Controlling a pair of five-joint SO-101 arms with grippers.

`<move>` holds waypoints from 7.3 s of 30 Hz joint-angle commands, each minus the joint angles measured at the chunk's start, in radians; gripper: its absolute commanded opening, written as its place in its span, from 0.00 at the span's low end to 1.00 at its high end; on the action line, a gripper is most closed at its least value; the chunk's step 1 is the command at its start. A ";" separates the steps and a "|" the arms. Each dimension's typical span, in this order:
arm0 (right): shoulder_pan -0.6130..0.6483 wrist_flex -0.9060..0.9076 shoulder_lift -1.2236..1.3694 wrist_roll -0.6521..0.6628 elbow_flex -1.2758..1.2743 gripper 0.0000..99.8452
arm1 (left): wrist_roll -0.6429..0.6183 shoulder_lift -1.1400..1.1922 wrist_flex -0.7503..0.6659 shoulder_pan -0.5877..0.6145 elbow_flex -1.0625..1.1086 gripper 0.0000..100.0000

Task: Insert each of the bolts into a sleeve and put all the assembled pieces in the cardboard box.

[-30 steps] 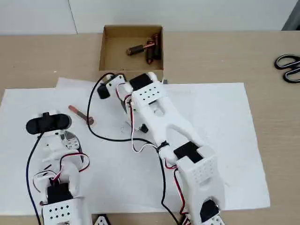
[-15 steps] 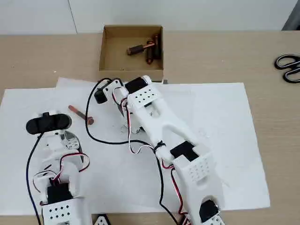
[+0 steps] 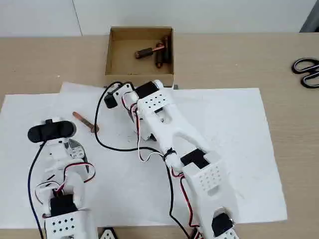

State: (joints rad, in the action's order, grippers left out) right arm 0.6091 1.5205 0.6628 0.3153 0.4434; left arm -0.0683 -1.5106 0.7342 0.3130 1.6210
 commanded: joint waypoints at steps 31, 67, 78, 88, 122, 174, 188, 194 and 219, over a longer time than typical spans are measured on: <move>-0.470 0.166 -0.774 -0.011 -0.164 0.00 | 0.114 -0.002 0.206 -0.002 -0.344 0.01; -0.641 0.140 -1.176 -0.017 -0.760 0.00 | 0.393 1.445 0.870 -0.002 -1.718 0.01; -0.639 0.107 -1.182 -0.011 -0.786 0.00 | 1.022 1.783 0.928 -0.003 -2.014 0.04; -0.639 0.044 -1.182 -0.011 -0.914 0.00 | 1.404 1.946 1.019 -0.081 -2.235 0.08; -0.638 0.031 -1.181 0.069 -0.930 0.00 | 1.665 1.959 0.999 -0.072 -1.890 0.11; -0.634 0.031 -1.181 0.046 -0.930 0.00 | 1.608 2.147 0.885 -0.210 -1.995 0.04; -0.633 0.036 -1.181 0.046 -0.930 0.00 | 1.608 2.136 0.885 -0.209 -1.997 0.00; -0.633 0.039 -1.182 0.046 -0.930 0.00 | 1.594 2.068 1.016 -0.215 -2.080 0.00; -0.449 0.136 -1.191 -0.157 -0.783 0.00 | 1.068 1.726 1.014 -0.226 -2.111 0.00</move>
State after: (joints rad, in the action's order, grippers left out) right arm 0.0997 1.6418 -0.4971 0.2432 -0.3943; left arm 1.1270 0.3291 1.7223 0.1013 -0.4457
